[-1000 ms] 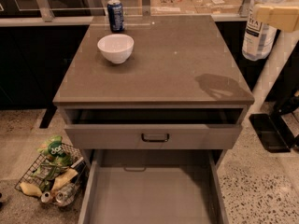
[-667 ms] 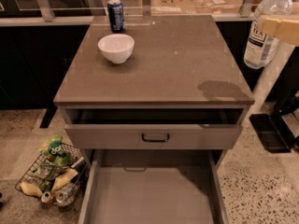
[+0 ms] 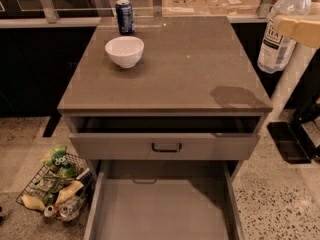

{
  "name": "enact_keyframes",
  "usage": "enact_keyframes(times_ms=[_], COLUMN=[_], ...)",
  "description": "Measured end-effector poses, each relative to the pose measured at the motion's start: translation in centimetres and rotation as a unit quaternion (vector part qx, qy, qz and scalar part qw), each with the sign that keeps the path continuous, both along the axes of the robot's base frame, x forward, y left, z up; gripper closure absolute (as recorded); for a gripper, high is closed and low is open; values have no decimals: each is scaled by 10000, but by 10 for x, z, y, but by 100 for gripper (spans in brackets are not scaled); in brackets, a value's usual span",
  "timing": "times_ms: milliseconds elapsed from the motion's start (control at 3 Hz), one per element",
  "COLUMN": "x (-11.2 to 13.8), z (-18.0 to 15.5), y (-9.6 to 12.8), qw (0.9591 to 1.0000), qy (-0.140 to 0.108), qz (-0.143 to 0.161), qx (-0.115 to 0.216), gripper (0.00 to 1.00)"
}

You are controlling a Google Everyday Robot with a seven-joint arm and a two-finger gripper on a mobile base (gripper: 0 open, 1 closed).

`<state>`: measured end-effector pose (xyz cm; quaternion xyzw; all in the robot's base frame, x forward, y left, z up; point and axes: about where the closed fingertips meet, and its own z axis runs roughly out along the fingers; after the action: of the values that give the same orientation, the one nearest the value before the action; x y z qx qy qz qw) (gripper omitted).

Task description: Place blue plastic bottle into middle drawer

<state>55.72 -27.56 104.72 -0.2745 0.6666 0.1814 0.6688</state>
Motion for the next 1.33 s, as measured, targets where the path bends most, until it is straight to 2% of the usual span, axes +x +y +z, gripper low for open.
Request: enact_keyframes(times_ms=[333,667,1000,1333], x=[-21,-71,-127,-162], z=[-6,-15,-32,-71], y=[12,8,4,-1], qw=[9995,9980,9955,9921], qy=[-22,127,366,517], qz=[256,558,859,1128], qx=[201,274,154,195], gripper=[100,100,100,100])
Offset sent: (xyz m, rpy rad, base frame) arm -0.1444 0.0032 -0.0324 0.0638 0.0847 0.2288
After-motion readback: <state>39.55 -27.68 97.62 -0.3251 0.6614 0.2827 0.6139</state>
